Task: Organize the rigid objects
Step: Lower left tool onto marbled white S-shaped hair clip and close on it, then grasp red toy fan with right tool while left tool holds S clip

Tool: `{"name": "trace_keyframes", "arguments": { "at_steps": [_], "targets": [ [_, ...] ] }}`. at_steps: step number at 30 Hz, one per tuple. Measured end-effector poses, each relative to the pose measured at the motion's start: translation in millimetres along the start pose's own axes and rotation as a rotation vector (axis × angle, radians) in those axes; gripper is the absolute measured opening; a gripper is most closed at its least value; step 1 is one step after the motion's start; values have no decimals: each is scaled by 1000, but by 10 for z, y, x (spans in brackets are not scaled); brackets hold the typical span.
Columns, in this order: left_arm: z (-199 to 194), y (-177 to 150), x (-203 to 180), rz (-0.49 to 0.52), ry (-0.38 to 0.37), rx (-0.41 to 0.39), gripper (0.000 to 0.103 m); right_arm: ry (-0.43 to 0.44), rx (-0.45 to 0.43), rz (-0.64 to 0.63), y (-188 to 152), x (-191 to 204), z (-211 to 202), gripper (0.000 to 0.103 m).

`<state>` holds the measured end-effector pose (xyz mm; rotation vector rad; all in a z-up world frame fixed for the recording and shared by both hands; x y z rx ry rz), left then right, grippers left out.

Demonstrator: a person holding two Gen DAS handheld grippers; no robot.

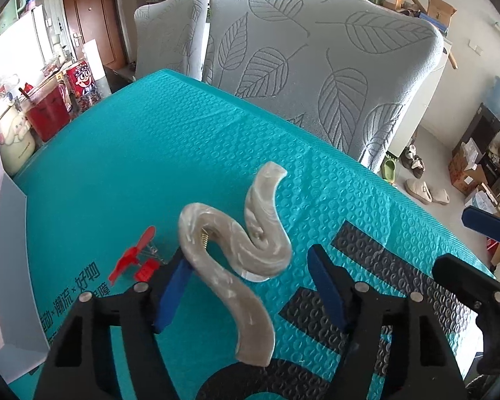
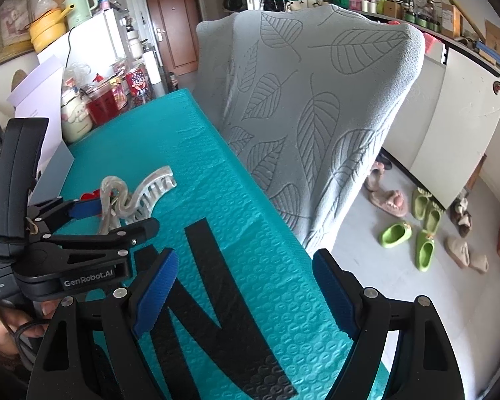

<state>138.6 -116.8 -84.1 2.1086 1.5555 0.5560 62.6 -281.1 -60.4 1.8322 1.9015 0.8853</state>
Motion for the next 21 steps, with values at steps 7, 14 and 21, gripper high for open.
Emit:
{"name": "trace_keyframes", "arguments": {
  "at_steps": [7, 14, 21],
  "targets": [
    [66, 19, 16, -19, 13, -11, 55, 0, 4, 13, 2, -15, 9, 83],
    [-151, -94, 64, -31, -47, -22, 55, 2, -2, 10, 38, 17, 5, 83],
    [-556, -245, 306, -67, -10, -66, 55, 43, -6, -20, 98, 196, 40, 83]
  ]
}}
Point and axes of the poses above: each gripper's, at about its wrist camera, not at the fingertips, and z roughly the way its jaws point, x to its left, y to its top, the point moved 1 cm from there along z, roughly the way its jaws point, and after that the axes turned 5 degrees about y, right-handed, at the moved point
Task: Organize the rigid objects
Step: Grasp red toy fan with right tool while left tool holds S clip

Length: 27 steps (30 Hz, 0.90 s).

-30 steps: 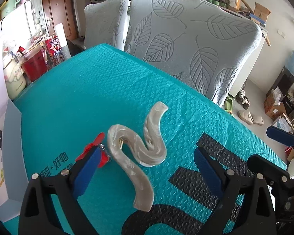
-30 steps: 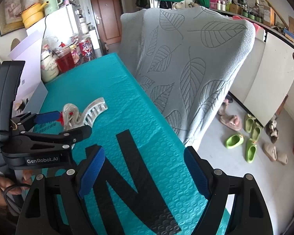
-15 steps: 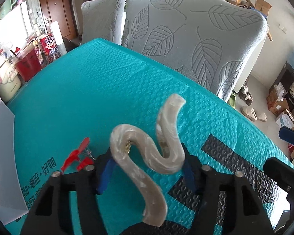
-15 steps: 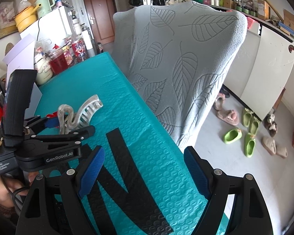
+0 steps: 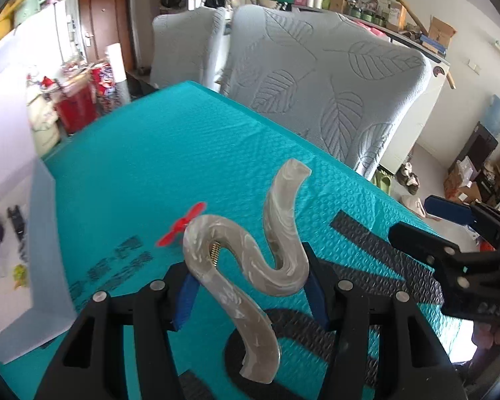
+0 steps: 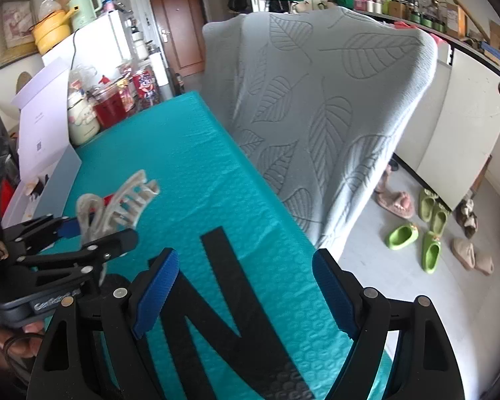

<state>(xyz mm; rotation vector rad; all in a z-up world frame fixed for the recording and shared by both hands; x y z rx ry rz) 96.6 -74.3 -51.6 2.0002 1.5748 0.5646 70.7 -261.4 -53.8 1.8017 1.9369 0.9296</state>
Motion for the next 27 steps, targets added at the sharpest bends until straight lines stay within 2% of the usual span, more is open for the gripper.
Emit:
{"name": "trace_keyframes", "arguments": {
  "at_steps": [7, 17, 27],
  "targets": [
    [-330, -128, 507, -84, 68, -27, 55, 70, 9, -68, 100, 377, 138, 83],
    [-557, -312, 1116, -203, 151, -48, 55, 139, 36, -190, 225, 1018, 454, 83],
    [-512, -322, 1377, -256, 151, -46, 55, 180, 125, -228, 290, 1330, 1005, 83]
  ]
}}
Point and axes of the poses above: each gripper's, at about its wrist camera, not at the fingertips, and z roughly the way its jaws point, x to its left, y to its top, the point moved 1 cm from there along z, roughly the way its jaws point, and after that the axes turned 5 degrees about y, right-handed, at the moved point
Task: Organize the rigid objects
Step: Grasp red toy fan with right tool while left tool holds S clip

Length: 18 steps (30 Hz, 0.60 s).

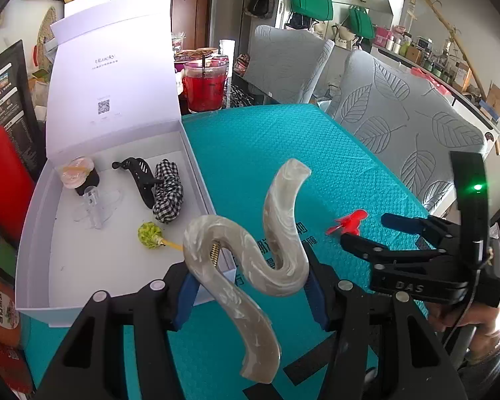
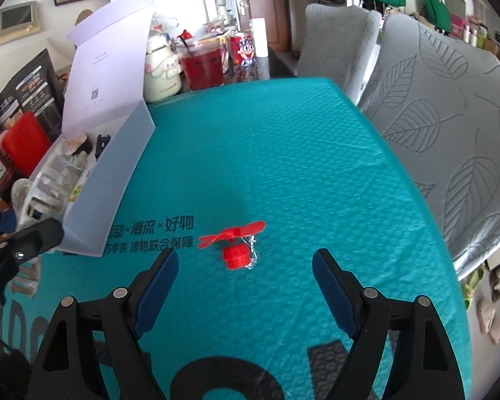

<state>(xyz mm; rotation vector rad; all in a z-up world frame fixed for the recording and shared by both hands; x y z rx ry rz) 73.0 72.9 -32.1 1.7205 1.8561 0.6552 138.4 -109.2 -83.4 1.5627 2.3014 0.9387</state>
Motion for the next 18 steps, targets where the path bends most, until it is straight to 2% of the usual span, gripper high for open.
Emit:
{"name": "trace_keyframes", "arguments": {
  "at_steps": [4, 7, 9, 10, 13, 14, 18],
  "targets": [
    [40, 46, -12, 2, -8, 5, 55, 31, 25, 20, 32, -22, 190, 83],
    [77, 64, -13, 3, -11, 9, 55, 20, 24, 9, 28, -19, 244, 80],
    [96, 69, -9, 3, -11, 14, 55, -6, 9, -18, 29, 0, 251, 60],
    [106, 70, -12, 4, -14, 17, 55, -14, 6, -25, 37, 4, 253, 42],
    [120, 72, -14, 6, -18, 23, 55, 24, 0, -7, 52, -29, 209, 38],
    [123, 75, -11, 6, -19, 23, 55, 29, -6, -3, 53, -37, 182, 26],
    [95, 68, -21, 10, -23, 21, 55, 23, 1, 6, 41, -59, 132, 26]
  ]
}}
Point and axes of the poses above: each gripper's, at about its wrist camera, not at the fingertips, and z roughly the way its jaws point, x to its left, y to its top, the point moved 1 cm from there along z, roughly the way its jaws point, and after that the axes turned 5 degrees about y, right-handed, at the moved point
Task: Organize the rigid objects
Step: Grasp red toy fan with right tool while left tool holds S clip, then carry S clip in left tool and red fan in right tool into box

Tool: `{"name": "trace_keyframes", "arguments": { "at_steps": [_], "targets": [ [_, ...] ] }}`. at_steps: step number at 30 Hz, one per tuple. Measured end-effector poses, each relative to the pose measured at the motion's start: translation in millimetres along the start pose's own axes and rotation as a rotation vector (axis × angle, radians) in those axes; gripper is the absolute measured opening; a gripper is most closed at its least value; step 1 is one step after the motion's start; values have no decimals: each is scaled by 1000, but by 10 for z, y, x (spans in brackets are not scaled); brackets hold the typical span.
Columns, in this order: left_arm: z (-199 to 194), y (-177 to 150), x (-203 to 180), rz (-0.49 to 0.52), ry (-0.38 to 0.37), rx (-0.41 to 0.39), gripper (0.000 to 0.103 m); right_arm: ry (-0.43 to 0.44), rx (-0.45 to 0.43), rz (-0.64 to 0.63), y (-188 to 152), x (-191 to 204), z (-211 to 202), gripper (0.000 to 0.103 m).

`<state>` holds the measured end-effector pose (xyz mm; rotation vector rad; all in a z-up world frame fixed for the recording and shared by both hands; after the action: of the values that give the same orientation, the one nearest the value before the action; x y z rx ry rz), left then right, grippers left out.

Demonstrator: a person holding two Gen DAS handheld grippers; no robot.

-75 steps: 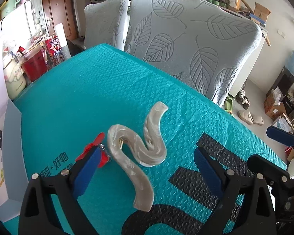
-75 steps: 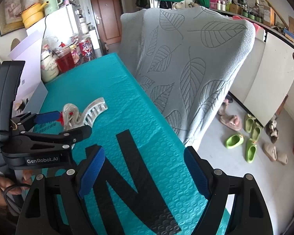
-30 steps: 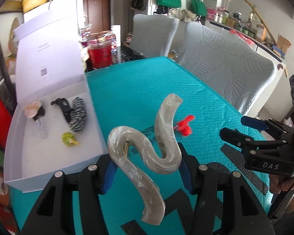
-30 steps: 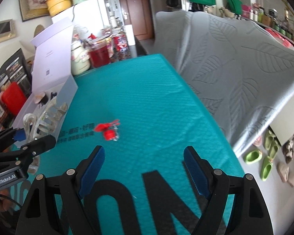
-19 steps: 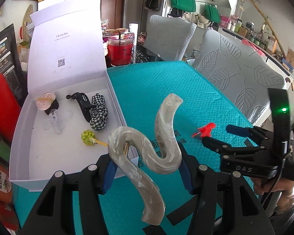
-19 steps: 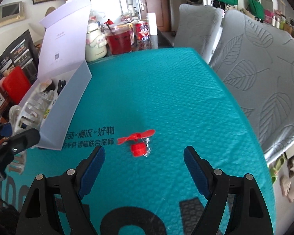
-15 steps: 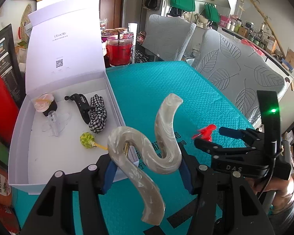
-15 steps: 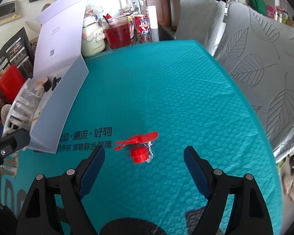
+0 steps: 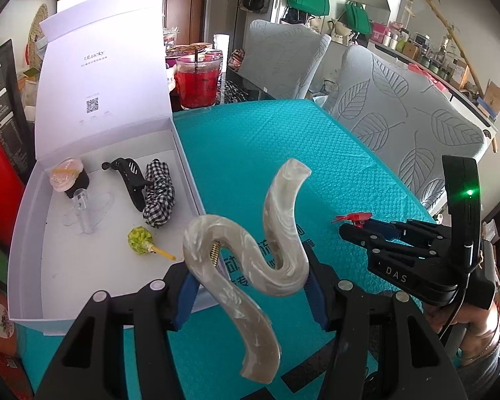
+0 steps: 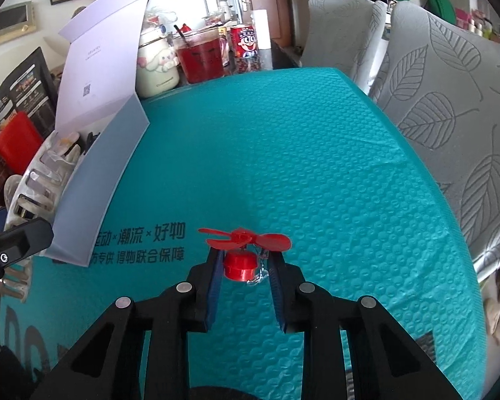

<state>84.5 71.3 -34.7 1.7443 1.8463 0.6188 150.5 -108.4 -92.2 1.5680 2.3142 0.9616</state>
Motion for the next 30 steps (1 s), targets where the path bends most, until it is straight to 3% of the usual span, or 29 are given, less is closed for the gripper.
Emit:
{"name": "trace_keyframes", "arguments": {
  "at_steps": [16, 30],
  "targets": [
    [-364, -257, 21, 0, 9, -29, 55, -13, -57, -23, -199, 197, -444, 26],
    [-735, -624, 234, -36, 56, -55, 55, 16, -99, -86, -446, 599, -792, 26]
  ]
}}
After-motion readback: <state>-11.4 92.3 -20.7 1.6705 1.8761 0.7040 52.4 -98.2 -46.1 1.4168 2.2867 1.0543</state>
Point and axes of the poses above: each gripper's, at about its wrist camera, not at the fingertips, and z roughly the way its jaws point, x to its left, y to its top, the point moved 1 cm from there along z, roughly the way its jaws point, and after that the axes turned 5 degrees about y, right-handed, at the moved point
